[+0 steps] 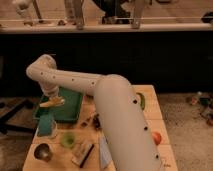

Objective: Place banana in table surface

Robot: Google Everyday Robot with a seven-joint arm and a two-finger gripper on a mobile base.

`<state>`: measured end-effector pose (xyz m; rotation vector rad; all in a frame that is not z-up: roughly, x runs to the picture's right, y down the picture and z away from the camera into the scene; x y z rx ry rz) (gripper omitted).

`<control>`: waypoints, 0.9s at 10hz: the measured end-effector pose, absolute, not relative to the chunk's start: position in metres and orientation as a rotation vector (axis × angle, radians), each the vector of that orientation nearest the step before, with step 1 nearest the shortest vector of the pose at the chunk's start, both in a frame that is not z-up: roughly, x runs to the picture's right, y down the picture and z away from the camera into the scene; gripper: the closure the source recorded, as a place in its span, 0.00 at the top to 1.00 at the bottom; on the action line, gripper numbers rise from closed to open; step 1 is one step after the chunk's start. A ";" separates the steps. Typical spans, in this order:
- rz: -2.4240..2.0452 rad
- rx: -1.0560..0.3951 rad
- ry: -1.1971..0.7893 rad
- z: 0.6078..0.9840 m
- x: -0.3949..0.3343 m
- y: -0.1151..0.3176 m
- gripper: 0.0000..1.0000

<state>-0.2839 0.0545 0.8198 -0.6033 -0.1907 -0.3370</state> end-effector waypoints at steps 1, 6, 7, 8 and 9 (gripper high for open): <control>-0.333 -0.596 -0.181 0.817 -0.280 0.053 0.00; -0.277 -0.560 -0.124 0.806 -0.241 0.034 0.00; -0.252 -0.555 -0.105 0.804 -0.224 0.028 0.00; -0.230 -0.550 -0.093 0.804 -0.212 0.025 0.00; -0.213 -0.546 -0.085 0.803 -0.204 0.023 0.00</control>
